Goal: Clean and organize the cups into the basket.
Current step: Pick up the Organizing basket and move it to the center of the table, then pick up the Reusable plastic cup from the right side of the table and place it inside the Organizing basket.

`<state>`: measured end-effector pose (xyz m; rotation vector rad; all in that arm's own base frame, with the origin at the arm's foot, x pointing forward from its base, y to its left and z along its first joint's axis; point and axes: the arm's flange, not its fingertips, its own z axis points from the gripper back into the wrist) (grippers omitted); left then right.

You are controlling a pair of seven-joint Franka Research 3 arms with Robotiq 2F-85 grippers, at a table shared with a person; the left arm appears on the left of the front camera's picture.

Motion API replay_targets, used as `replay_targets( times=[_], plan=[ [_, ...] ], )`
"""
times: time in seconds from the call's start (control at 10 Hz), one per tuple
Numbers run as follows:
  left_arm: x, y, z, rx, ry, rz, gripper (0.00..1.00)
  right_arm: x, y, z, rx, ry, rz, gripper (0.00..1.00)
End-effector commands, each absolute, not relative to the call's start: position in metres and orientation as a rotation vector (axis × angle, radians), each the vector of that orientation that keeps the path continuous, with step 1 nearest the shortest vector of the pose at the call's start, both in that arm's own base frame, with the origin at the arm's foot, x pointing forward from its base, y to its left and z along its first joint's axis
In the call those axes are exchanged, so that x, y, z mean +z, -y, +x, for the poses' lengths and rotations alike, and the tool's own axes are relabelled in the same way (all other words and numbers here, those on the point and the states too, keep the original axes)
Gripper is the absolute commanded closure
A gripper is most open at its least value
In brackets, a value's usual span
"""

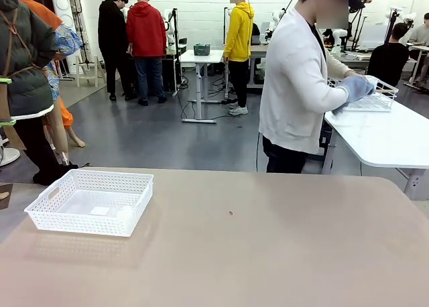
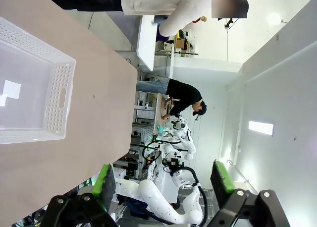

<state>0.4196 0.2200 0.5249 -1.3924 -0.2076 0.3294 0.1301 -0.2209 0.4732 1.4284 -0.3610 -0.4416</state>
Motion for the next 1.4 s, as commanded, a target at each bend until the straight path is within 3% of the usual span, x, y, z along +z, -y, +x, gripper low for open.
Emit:
replay_targets(
  times=[0.0,1.3],
  plan=[
    [0.5265,-0.2232,0.4206,0.313,0.215,-1.401,0.0,0.4741,0.2233,0.1262,-0.429,0.377,1.44,0.0],
    [0.5265,-0.2232,0.4206,0.313,0.215,-1.401,0.0,0.4741,0.2233,0.1262,-0.429,0.377,1.44,0.0]
  ],
)
